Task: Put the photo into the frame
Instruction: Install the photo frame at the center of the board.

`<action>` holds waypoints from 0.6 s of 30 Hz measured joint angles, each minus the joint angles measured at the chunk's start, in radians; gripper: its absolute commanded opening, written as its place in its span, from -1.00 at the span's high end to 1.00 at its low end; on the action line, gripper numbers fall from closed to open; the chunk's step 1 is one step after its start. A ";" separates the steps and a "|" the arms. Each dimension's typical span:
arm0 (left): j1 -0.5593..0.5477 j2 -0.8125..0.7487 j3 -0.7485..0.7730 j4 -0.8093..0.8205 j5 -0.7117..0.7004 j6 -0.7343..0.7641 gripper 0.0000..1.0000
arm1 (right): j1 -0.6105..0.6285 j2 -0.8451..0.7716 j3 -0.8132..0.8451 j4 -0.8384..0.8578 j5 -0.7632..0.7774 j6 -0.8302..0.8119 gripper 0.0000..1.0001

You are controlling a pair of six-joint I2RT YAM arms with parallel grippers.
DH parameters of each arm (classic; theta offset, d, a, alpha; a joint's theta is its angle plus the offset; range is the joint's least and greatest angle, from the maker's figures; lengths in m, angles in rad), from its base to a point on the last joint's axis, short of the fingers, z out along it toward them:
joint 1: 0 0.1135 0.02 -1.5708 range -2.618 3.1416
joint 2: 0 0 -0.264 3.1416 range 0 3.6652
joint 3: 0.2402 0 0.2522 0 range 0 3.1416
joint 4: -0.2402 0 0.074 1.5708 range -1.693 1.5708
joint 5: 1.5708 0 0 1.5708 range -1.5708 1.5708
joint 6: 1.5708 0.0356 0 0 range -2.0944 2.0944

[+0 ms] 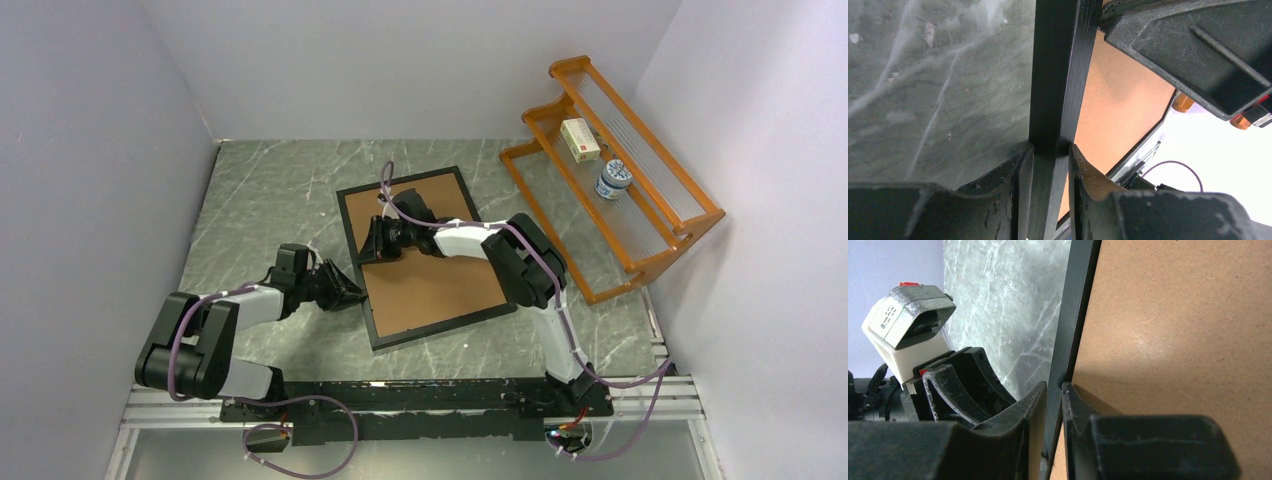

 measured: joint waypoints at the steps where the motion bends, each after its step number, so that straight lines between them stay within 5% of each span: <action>1: 0.000 -0.002 0.000 -0.002 -0.002 0.000 0.53 | 0.000 0.000 0.006 -0.010 0.000 0.002 0.48; 10: -0.003 -0.032 0.012 -0.056 -0.025 0.001 0.48 | -0.016 -0.017 0.030 -0.104 0.027 0.000 0.43; 18: -0.007 -0.040 0.056 -0.158 -0.065 0.016 0.11 | -0.057 -0.119 -0.054 -0.172 0.123 -0.023 0.43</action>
